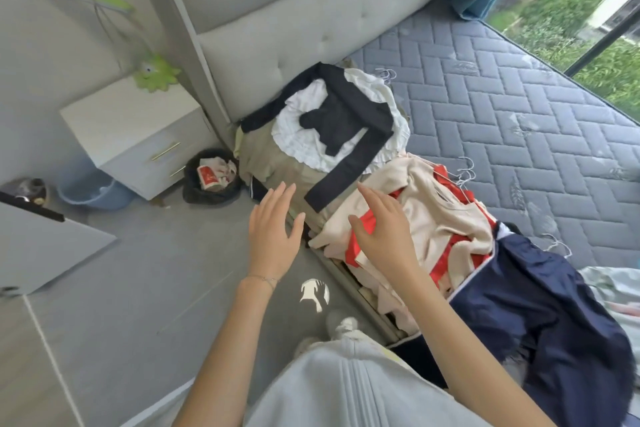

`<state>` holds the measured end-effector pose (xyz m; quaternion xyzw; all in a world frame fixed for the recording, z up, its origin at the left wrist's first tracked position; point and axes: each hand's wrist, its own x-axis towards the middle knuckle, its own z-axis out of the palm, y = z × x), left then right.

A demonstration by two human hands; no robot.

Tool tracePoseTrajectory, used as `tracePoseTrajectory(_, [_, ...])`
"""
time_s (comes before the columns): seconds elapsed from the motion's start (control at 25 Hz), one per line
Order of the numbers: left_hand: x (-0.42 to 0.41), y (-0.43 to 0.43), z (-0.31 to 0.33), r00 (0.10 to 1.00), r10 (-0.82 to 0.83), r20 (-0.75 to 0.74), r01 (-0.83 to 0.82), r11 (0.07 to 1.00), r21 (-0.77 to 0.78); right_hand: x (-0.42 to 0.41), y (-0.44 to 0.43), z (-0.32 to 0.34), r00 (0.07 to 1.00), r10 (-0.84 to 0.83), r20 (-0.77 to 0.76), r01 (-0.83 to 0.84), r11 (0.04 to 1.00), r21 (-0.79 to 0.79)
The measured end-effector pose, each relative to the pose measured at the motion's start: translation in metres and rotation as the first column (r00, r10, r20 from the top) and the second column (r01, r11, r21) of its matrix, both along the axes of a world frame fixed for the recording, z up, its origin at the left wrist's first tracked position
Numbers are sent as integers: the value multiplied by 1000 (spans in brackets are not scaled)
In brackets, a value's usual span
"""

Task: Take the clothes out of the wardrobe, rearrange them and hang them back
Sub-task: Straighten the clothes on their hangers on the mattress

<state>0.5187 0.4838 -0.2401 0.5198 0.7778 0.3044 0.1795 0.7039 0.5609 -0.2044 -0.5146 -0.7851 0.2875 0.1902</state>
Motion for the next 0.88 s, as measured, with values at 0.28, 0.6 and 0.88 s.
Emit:
tracePoseTrajectory(0.28, [-87,83,-11,1000,-2,1,2,1000,-15,-78,94,-12,1000,25,11,-25,999,28])
tracePoseTrajectory(0.6, [-176,232,-6,998,-63,12,63,998,-17,-135,229,-26,998,-56,41,60,995,-85])
tracePoseTrajectory(0.88, [-220,353,-26,958,-284,-24,282,957,-69,-162,308,-43,958,-280,63,286,951,-121])
